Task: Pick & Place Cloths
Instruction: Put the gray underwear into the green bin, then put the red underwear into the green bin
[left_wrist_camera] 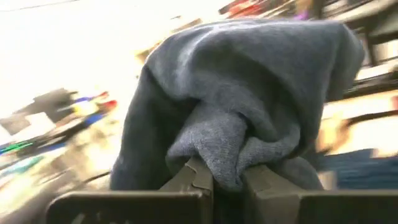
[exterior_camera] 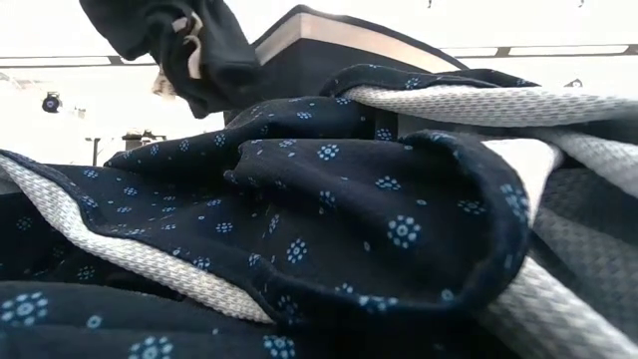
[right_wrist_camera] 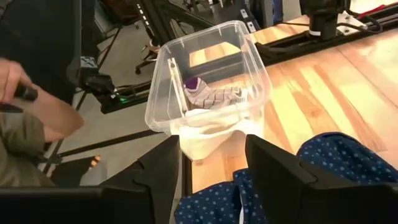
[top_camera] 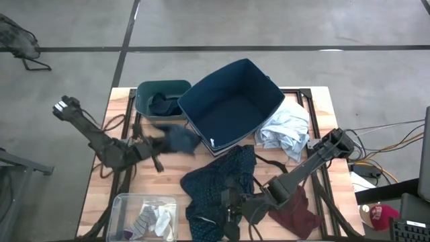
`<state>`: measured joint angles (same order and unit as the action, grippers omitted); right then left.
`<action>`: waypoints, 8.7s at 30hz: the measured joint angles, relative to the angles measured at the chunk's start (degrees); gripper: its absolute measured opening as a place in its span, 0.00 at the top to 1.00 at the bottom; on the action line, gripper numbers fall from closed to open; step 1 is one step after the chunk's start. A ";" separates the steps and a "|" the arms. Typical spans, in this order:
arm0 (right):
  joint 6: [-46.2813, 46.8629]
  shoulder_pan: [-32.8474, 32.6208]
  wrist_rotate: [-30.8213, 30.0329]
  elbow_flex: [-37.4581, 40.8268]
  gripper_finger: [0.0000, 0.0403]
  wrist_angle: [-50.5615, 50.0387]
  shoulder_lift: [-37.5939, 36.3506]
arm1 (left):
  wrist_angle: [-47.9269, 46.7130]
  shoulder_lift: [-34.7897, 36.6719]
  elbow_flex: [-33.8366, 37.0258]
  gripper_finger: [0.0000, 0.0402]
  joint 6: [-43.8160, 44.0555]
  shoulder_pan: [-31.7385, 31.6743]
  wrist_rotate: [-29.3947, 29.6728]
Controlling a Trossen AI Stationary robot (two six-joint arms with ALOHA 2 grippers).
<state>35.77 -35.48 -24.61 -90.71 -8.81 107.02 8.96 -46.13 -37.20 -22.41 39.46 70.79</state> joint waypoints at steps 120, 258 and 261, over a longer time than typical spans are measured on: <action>22.97 -0.63 -4.89 7.36 0.98 -12.08 -0.02 | 5.50 8.22 11.34 0.85 24.19 -11.61 -61.88; 12.62 -2.87 -16.09 -14.63 0.98 -29.19 -0.02 | 38.07 -21.77 10.33 0.17 20.45 -6.86 -58.70; 9.10 -0.93 -16.11 -14.63 0.98 -27.54 -0.02 | 38.09 -24.03 8.80 0.17 20.47 -6.86 -58.83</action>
<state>44.87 -36.41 -40.72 -105.34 -36.34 107.00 47.05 -70.16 -28.40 -1.93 32.60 11.96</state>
